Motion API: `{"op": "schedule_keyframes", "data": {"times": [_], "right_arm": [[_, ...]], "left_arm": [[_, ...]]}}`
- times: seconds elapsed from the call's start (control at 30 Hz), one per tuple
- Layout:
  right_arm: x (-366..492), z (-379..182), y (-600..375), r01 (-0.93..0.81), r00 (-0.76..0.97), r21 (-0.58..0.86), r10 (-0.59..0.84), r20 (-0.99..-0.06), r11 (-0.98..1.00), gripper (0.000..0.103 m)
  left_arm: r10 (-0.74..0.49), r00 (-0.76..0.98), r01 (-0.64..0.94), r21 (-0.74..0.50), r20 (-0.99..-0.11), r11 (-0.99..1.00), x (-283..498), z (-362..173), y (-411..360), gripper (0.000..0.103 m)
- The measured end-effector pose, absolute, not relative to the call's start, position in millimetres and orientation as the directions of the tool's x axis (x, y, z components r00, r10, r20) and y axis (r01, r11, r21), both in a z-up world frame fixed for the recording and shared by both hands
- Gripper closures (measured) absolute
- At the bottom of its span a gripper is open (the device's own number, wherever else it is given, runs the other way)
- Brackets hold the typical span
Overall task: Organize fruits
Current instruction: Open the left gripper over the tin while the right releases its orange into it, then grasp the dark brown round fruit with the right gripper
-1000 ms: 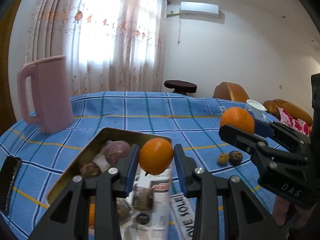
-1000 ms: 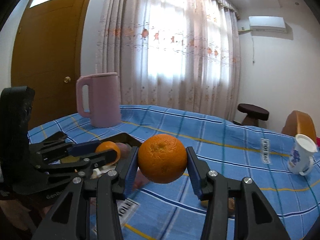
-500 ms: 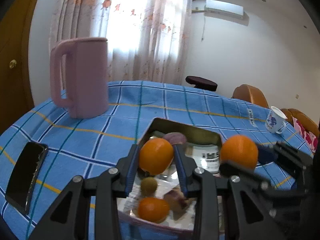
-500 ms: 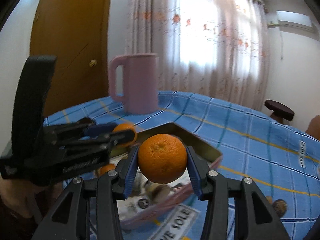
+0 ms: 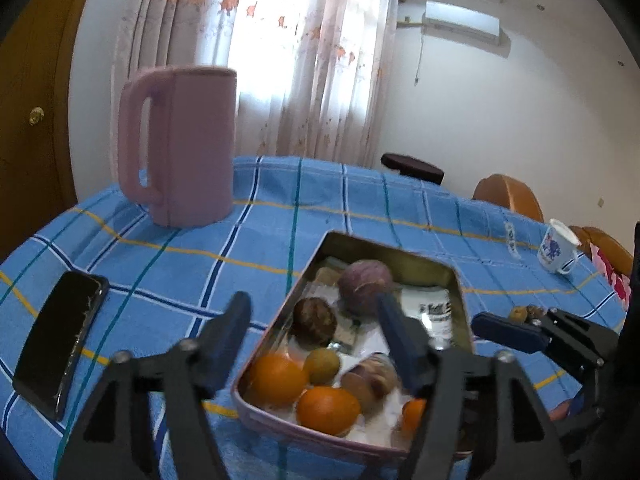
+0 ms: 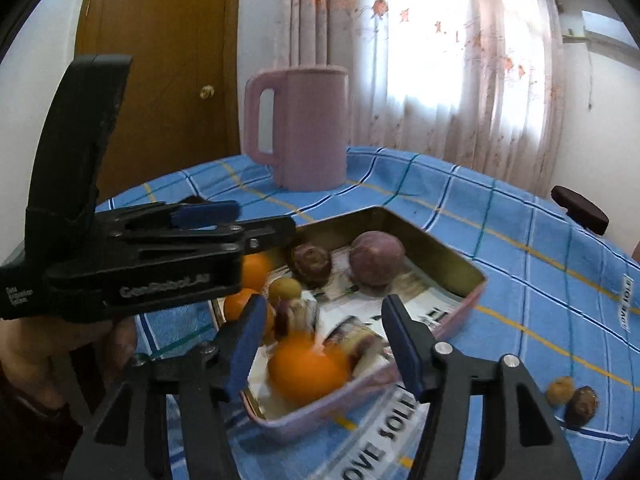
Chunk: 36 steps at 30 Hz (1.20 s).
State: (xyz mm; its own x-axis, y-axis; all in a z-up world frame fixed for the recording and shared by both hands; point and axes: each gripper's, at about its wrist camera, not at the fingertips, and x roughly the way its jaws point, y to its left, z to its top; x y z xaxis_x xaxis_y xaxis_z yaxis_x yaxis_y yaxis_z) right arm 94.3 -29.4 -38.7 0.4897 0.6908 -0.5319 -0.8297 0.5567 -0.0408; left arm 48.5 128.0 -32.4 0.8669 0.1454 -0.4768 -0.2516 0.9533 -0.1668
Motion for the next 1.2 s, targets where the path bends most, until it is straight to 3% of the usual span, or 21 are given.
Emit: {"op": "schedule_keyframes", "data": {"times": [0.13, 0.27, 0.47, 0.83, 0.9, 0.93, 1.2], "right_arm": [[102.9, -24.6, -73.8, -0.769, 0.578, -0.067, 0.646, -0.498, 0.636, 0.042], [133.0, -18.7, -133.1, -0.605, 0.72, -0.096, 0.491, -0.49, 0.791, 0.042], [183.4, -34.8, -190.1, -0.426, 0.749, -0.041, 0.327, -0.577, 0.904, 0.042], [220.1, -65.9, -190.8, -0.447, 0.593, 0.092, 0.372, -0.714, 0.89, 0.043], [227.7, -71.8, -190.9, -0.445, 0.561, 0.119, 0.38, -0.736, 0.888, 0.057], [229.8, -74.0, -191.7, -0.446, 0.546, 0.136, 0.389, -0.742, 0.885, 0.059], [220.4, -61.9, -220.5, -0.375, 0.635, 0.168, 0.385, -0.67, 0.912, 0.062]], "left_arm": [[0.105, 0.886, -0.198, -0.164, -0.452, 0.966, 51.5, -21.3, 104.5, 0.028], [0.036, 0.889, -0.111, -0.138, -0.457, 0.984, 66.7, -16.8, 66.2, 0.024], [-0.061, 0.863, 0.01, -0.104, -0.501, 0.995, 98.9, -16.9, 8.5, 0.024], [-0.051, 0.819, 0.044, -0.027, -0.572, 0.999, 133.2, -29.8, -27.7, 0.015], [-0.05, 0.813, 0.047, -0.019, -0.581, 0.999, 137.4, -31.2, -30.7, 0.015], [-0.048, 0.812, 0.047, -0.016, -0.582, 0.999, 138.8, -31.4, -32.3, 0.015], [-0.073, 0.783, 0.084, -0.012, -0.617, 0.996, 157.8, -39.7, -53.8, 0.015]]}}
